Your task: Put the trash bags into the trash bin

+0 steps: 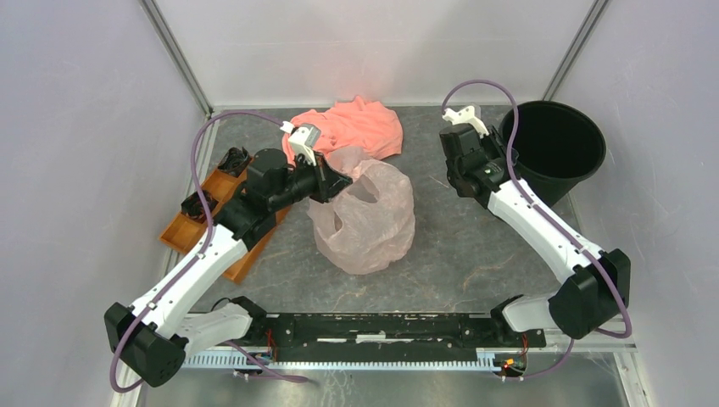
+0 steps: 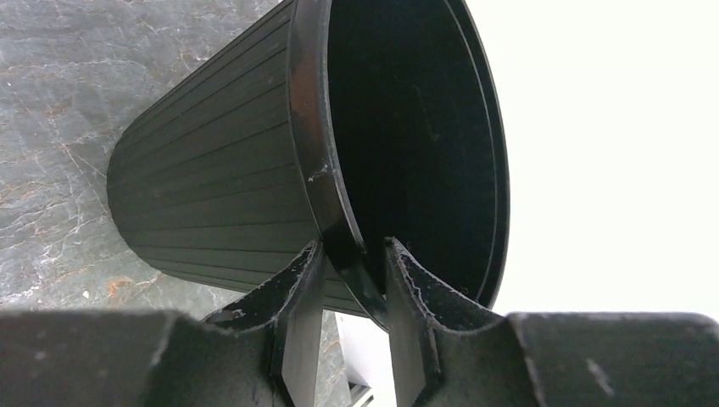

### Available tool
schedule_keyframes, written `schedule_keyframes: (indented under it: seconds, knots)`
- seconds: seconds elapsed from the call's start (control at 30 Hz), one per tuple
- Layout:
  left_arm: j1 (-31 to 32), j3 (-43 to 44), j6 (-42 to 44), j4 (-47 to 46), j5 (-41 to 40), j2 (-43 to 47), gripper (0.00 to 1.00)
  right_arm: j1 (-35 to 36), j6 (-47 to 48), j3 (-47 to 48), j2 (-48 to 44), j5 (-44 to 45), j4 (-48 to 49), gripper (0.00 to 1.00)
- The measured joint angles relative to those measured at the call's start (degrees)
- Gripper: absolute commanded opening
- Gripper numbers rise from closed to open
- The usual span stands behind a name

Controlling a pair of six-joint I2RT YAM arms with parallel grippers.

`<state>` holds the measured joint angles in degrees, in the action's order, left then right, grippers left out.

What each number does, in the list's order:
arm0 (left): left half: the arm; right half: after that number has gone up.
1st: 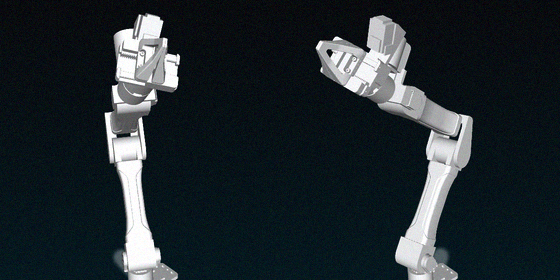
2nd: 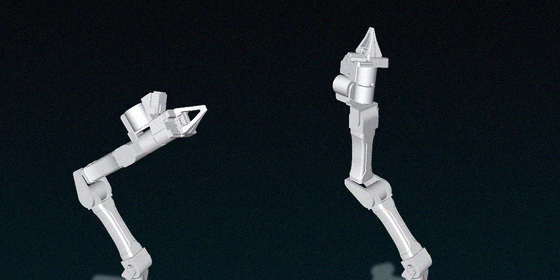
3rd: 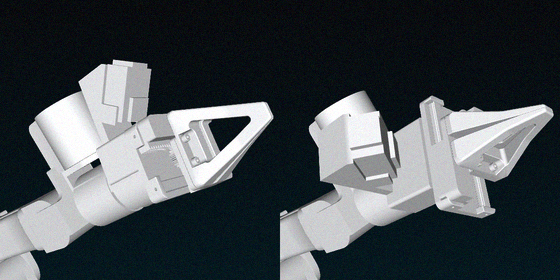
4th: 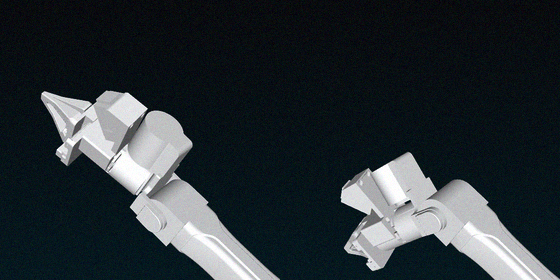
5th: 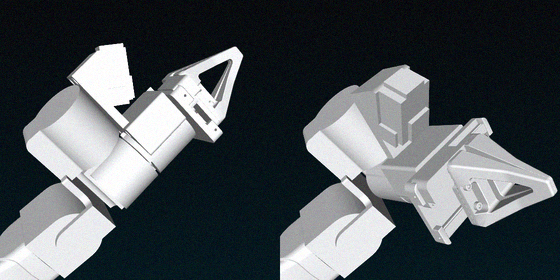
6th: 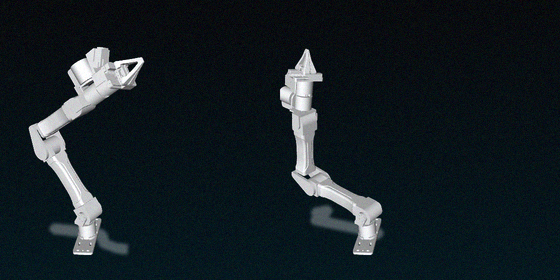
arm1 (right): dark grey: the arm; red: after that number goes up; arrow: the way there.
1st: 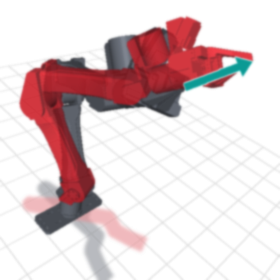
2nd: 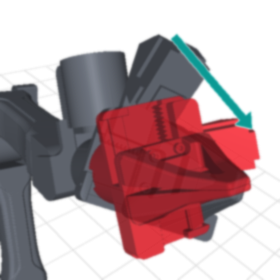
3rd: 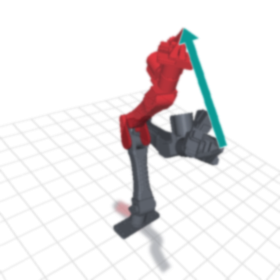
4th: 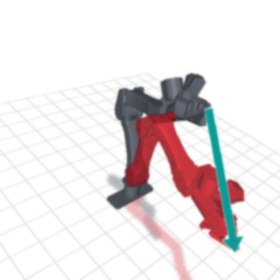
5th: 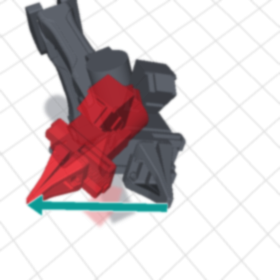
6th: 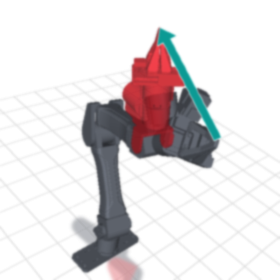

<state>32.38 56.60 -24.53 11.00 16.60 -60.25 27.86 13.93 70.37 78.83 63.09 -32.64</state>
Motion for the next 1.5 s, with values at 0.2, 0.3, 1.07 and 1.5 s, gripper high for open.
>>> schedule_keyframes:
  seconds: [0.2, 0.3, 1.07, 1.5]
  knots:
    - [-1.57, 0.02, 0.00, 0.07, -0.57, 0.04, 0.02, 0.00, 2.49, -0.44, 0.04, -0.02, 0.85, 0.15]
    - [-1.68, 0.02, 0.00, 0.07, -0.44, 0.04, 0.02, 0.17, 2.84, -0.04, 0.04, -1.16, -0.04, 0.10]
    - [-1.92, 0.09, 4.66, 2.75, -14.27, 4.00, 0.02, 20.37, -11.39, 4.20, -7.28, -32.92, -16.83, 0.00]
    - [-2.10, -5.73, 7.52, -1.57, -27.41, 17.77, 0.02, 39.56, -13.29, 6.51, -9.07, -45.35, -12.98, 0.00]
